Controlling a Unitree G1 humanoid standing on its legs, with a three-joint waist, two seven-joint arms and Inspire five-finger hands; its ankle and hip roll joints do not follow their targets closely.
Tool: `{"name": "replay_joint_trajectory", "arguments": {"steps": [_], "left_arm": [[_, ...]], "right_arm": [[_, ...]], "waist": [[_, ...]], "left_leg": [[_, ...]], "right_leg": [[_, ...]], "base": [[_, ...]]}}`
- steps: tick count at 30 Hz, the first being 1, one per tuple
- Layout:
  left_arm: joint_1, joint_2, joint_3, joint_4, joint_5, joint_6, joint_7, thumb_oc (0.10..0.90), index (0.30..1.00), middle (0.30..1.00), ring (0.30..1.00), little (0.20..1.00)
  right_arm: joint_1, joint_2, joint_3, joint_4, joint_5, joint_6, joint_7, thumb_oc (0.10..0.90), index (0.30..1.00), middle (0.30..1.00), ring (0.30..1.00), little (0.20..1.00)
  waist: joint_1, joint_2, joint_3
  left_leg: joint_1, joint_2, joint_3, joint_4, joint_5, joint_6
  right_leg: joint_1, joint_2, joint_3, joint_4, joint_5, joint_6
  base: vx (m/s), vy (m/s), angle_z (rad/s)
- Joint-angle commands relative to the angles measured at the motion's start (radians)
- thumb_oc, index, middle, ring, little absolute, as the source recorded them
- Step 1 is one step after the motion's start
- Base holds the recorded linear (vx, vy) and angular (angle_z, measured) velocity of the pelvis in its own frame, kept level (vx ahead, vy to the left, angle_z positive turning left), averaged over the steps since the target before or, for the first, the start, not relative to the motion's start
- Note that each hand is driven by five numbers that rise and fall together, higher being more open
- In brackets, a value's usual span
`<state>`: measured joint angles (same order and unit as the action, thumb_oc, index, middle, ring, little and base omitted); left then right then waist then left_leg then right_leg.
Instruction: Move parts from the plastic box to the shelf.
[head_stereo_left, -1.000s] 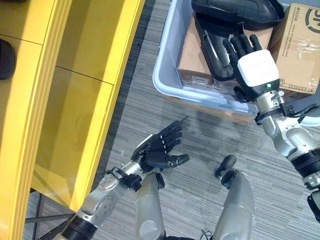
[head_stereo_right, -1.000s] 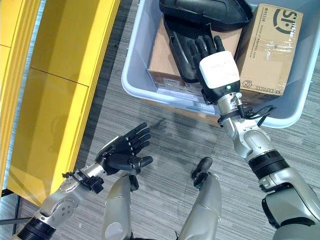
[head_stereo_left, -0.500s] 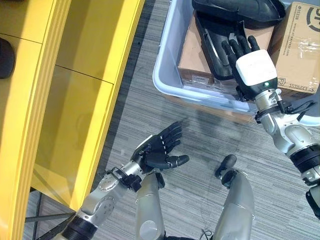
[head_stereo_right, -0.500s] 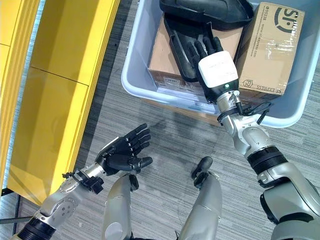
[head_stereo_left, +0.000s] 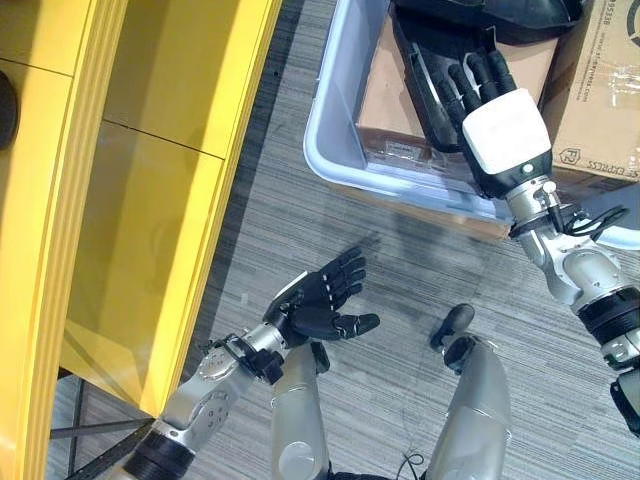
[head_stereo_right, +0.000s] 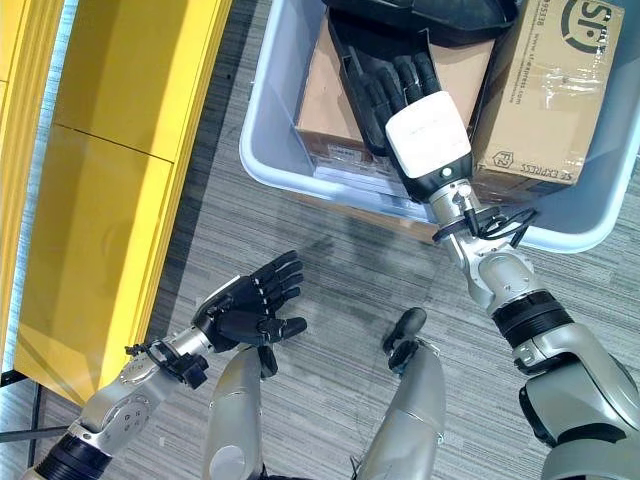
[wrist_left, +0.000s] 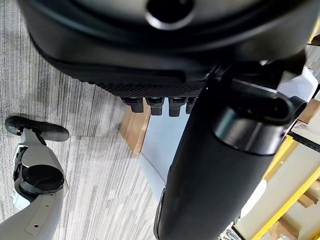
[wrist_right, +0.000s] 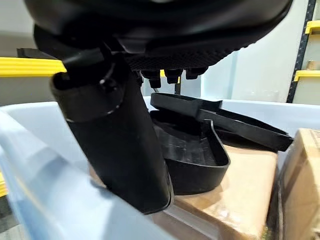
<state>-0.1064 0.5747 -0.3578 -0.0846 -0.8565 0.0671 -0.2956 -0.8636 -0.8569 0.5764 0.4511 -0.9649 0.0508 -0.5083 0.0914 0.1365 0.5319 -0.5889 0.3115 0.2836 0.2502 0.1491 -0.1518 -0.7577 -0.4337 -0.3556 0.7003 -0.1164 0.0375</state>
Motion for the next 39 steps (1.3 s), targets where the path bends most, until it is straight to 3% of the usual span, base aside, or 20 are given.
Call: {"name": "replay_joint_trajectory", "arguments": {"steps": [1, 6, 11, 16, 20, 23, 29, 32, 33, 37, 39], "left_arm": [[-0.014, 0.02, -0.019, -0.095, -0.006, -0.039, -0.055, 0.9, 1.0, 1.0, 1.0, 1.0], [-0.02, 0.021, -0.01, -0.098, -0.008, -0.034, -0.057, 0.9, 1.0, 1.0, 1.0, 1.0], [-0.025, 0.024, -0.015, -0.083, 0.007, -0.031, -0.078, 0.9, 1.0, 1.0, 1.0, 1.0], [-0.032, 0.016, -0.015, -0.068, -0.005, -0.062, -0.025, 0.9, 1.0, 1.0, 1.0, 1.0], [-0.045, 0.013, -0.016, -0.064, 0.011, -0.039, -0.051, 0.9, 1.0, 1.0, 1.0, 1.0], [-0.036, 0.014, -0.015, -0.064, 0.009, -0.04, -0.062, 0.9, 1.0, 1.0, 1.0, 1.0], [-0.039, 0.019, -0.013, -0.046, 0.002, -0.052, -0.089, 0.9, 1.0, 1.0, 1.0, 1.0], [-0.031, 0.027, -0.017, -0.056, 0.007, -0.076, -0.107, 0.9, 1.0, 1.0, 1.0, 1.0], [-0.032, 0.03, -0.016, -0.052, 0.008, -0.085, -0.099, 0.9, 1.0, 1.0, 1.0, 1.0], [-0.042, 0.035, -0.014, -0.046, 0.003, -0.088, -0.092, 0.9, 1.0, 1.0, 1.0, 1.0], [-0.048, 0.038, -0.012, -0.046, 0.011, -0.08, -0.098, 0.9, 1.0, 1.0, 1.0, 1.0]], "right_arm": [[-0.134, -0.026, -0.008, -0.004, -0.024, -0.003, -0.103, 0.9, 1.0, 1.0, 1.0, 1.0], [-0.127, -0.028, 0.009, 0.007, 0.081, 0.007, -0.031, 0.9, 1.0, 1.0, 1.0, 1.0], [-0.141, -0.016, 0.013, 0.081, 0.141, 0.007, -0.029, 0.9, 1.0, 1.0, 1.0, 1.0], [-0.164, -0.009, 0.049, 0.121, 0.058, 0.023, -0.055, 0.9, 1.0, 1.0, 1.0, 1.0], [-0.207, -0.018, 0.094, 0.147, -0.026, 0.014, -0.021, 0.9, 1.0, 1.0, 1.0, 1.0], [-0.217, -0.028, 0.132, 0.168, -0.016, 0.023, -0.028, 0.9, 1.0, 1.0, 1.0, 1.0], [-0.25, -0.042, 0.187, 0.2, -0.142, 0.03, 0.019, 0.9, 1.0, 1.0, 1.0, 1.0], [-0.264, -0.051, 0.218, 0.209, -0.099, 0.086, 0.05, 0.9, 1.0, 1.0, 1.0, 1.0], [-0.261, -0.051, 0.219, 0.225, -0.017, 0.105, 0.064, 0.9, 1.0, 1.0, 1.0, 1.0], [-0.258, -0.039, 0.204, 0.26, 0.091, 0.114, 0.098, 0.9, 1.0, 1.0, 1.0, 1.0], [-0.26, -0.031, 0.201, 0.278, 0.077, 0.116, 0.095, 0.9, 1.0, 1.0, 1.0, 1.0]], "waist": [[0.02, 0.039, -0.012], [0.02, 0.039, -0.012], [0.024, 0.045, -0.012], [0.034, 0.049, -0.012], [0.042, 0.056, -0.012], [0.048, 0.06, -0.012], [0.06, 0.062, -0.012], [0.067, 0.063, -0.012], [0.068, 0.061, -0.012], [0.07, 0.061, -0.012], [0.074, 0.061, -0.012]], "left_leg": [[-0.017, 0.051, 0.043, 0.038, -0.115, 0.0], [-0.023, 0.051, 0.043, 0.034, -0.113, 0.0], [-0.033, 0.048, 0.04, 0.042, -0.119, 0.0], [-0.055, 0.049, 0.031, 0.047, -0.115, -0.002], [-0.066, 0.049, 0.029, 0.05, -0.111, -0.005], [-0.074, 0.047, 0.026, 0.052, -0.112, -0.004], [-0.118, 0.047, 0.01, 0.084, -0.121, -0.001], [-0.144, 0.049, 0.0, 0.1, -0.123, 0.0], [-0.153, 0.048, -0.004, 0.107, -0.125, 0.001], [-0.179, 0.049, -0.011, 0.119, -0.129, 0.002], [-0.188, 0.048, -0.013, 0.122, -0.129, 0.001]], "right_leg": [[0.003, 0.02, 0.064, 0.046, -0.12, 0.089], [-0.003, 0.018, 0.065, 0.044, -0.119, 0.091], [-0.013, 0.018, 0.062, 0.041, -0.115, 0.087], [-0.03, 0.017, 0.053, 0.063, -0.129, 0.082], [-0.043, 0.013, 0.045, 0.075, -0.134, 0.077], [-0.05, 0.014, 0.043, 0.08, -0.136, 0.074], [-0.081, 0.008, 0.04, 0.111, -0.149, 0.068], [-0.1, 0.007, 0.037, 0.13, -0.155, 0.065], [-0.107, 0.007, 0.036, 0.136, -0.156, 0.064], [-0.123, 0.008, 0.033, 0.142, -0.158, 0.063], [-0.129, 0.008, 0.031, 0.142, -0.157, 0.062]], "base": [[0.0, 0.0, 0.0], [0.0, 0.0, 0.0], [0.0, 0.0, 0.0], [0.0, -0.021, 0.03], [0.0, -0.017, 0.01], [0.0, 0.0, 0.0], [0.0, 0.0, 0.0], [0.0, -0.029, 0.06], [0.0, -0.016, 0.12], [-0.01, -0.027, 0.06], [-0.02, -0.039, 0.0]]}}
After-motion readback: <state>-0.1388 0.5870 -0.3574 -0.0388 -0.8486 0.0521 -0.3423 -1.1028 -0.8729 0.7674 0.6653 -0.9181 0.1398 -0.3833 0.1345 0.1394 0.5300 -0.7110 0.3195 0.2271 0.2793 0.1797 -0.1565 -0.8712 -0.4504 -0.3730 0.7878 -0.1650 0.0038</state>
